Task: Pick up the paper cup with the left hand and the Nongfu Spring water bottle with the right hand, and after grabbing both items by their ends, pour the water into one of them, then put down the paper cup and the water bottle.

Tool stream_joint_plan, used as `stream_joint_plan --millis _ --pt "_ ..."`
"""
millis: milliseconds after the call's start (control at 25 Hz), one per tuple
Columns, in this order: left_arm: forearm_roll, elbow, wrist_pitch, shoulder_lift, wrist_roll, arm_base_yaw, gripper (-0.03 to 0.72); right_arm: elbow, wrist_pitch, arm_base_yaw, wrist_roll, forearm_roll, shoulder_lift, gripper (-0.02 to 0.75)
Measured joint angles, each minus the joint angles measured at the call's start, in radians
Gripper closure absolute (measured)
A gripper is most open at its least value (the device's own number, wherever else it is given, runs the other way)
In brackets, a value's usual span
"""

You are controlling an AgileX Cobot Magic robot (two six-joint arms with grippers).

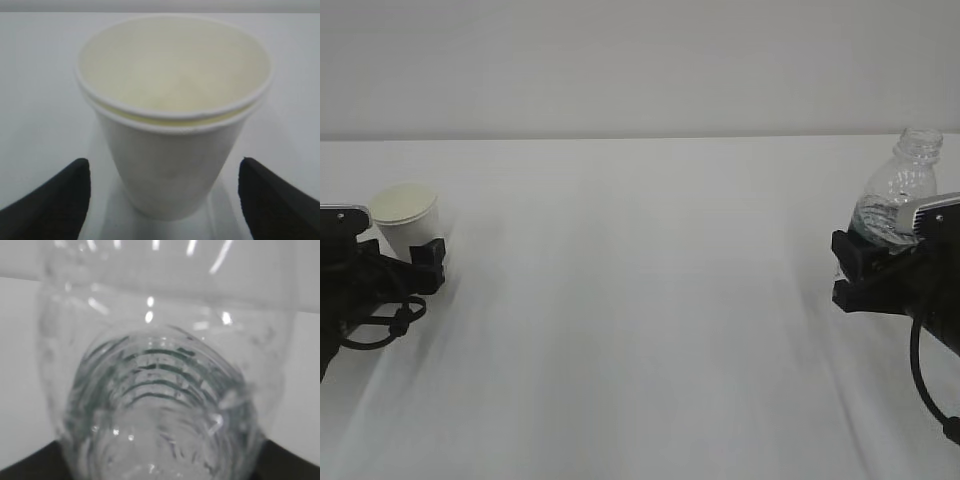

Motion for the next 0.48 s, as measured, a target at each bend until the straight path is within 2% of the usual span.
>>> stream_joint_plan --millis 480 --pt "-0.004 -0.117 0.000 0.072 0.000 0.000 -0.003 0.000 0.000 0.000 0.000 0.000 0.000 0.345"
